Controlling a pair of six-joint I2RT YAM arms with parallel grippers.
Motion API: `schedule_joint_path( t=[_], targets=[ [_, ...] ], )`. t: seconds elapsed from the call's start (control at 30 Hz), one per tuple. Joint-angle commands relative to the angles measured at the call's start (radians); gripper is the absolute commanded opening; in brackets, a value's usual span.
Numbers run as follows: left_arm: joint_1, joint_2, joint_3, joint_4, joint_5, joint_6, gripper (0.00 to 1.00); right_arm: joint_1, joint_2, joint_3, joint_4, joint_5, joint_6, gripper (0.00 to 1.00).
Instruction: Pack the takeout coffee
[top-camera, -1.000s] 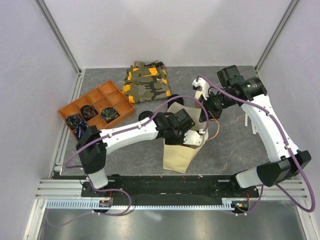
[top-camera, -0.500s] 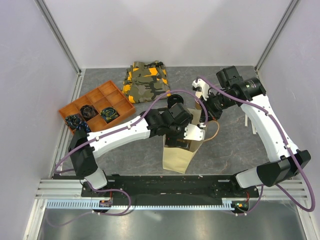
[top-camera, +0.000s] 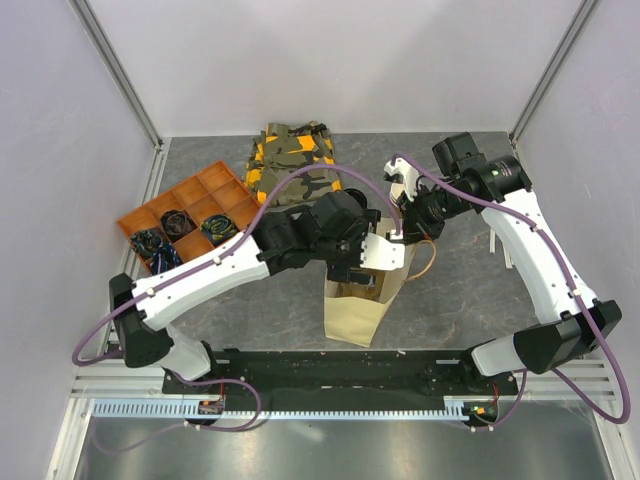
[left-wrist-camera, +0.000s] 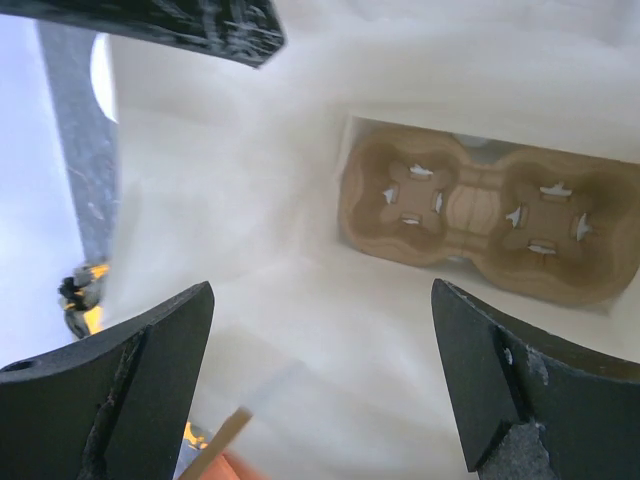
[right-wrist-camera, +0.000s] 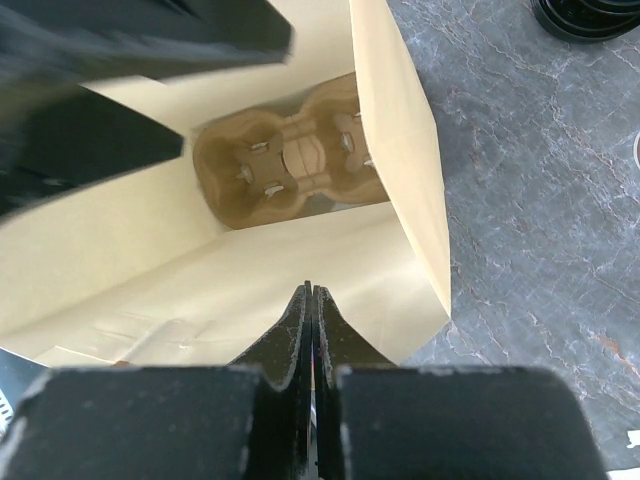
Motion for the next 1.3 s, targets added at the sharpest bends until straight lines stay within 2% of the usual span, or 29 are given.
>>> schedule_joint_path(
  t=[0.0, 0.07, 0.17, 0.3, 0.37, 0.4, 0.57, 0.67, 0.9, 1.03, 1.13, 1.27],
  targets=[
    [-0.005, -0.075, 0.02, 0.057, 0.048, 0.013, 0.97, 0.004, -0.022, 0.002, 0.009, 0.005, 0.01, 0.0],
    [-0.006, -0.104, 0.008, 0.077, 0.058, 0.005, 0.96, 0.004, -0.023, 0.002, 0.008, 0.004, 0.017, 0.0],
    [-0.003, -0.159, -0.043, 0.124, 0.086, 0.002, 0.96, 0.004, -0.023, 0.008, 0.001, -0.007, 0.016, 0.13],
    [0.004, -0.195, -0.08, 0.207, 0.095, -0.025, 0.97, 0.004, -0.014, 0.048, -0.005, -0.003, 0.022, 0.39],
    [0.014, -0.202, -0.072, 0.219, 0.109, -0.049, 0.97, 0.004, -0.01, 0.063, -0.011, -0.001, 0.02, 0.46],
    [0.024, -0.21, -0.064, 0.231, 0.126, -0.078, 0.97, 0.004, -0.009, 0.079, -0.014, 0.001, 0.019, 0.54],
    [0.064, -0.264, -0.044, 0.323, 0.231, -0.176, 0.97, 0.004, 0.0, 0.134, -0.02, 0.025, 0.011, 0.75],
    [0.069, -0.313, -0.058, 0.386, 0.282, -0.226, 0.98, 0.004, 0.017, 0.163, -0.02, 0.028, -0.006, 0.82],
    [0.113, -0.349, -0.066, 0.439, 0.298, -0.314, 0.98, 0.004, 0.078, 0.226, -0.031, 0.025, -0.053, 0.85],
    [0.135, -0.368, -0.084, 0.459, 0.246, -0.371, 0.99, 0.006, 0.106, 0.272, -0.035, 0.011, -0.069, 0.86],
    [0.17, -0.374, -0.099, 0.475, 0.184, -0.397, 0.99, 0.004, 0.127, 0.281, -0.034, 0.016, -0.101, 0.83],
    [0.266, -0.359, -0.101, 0.466, 0.108, -0.507, 0.99, 0.004, 0.161, 0.29, -0.04, 0.001, -0.151, 0.76]
  ],
)
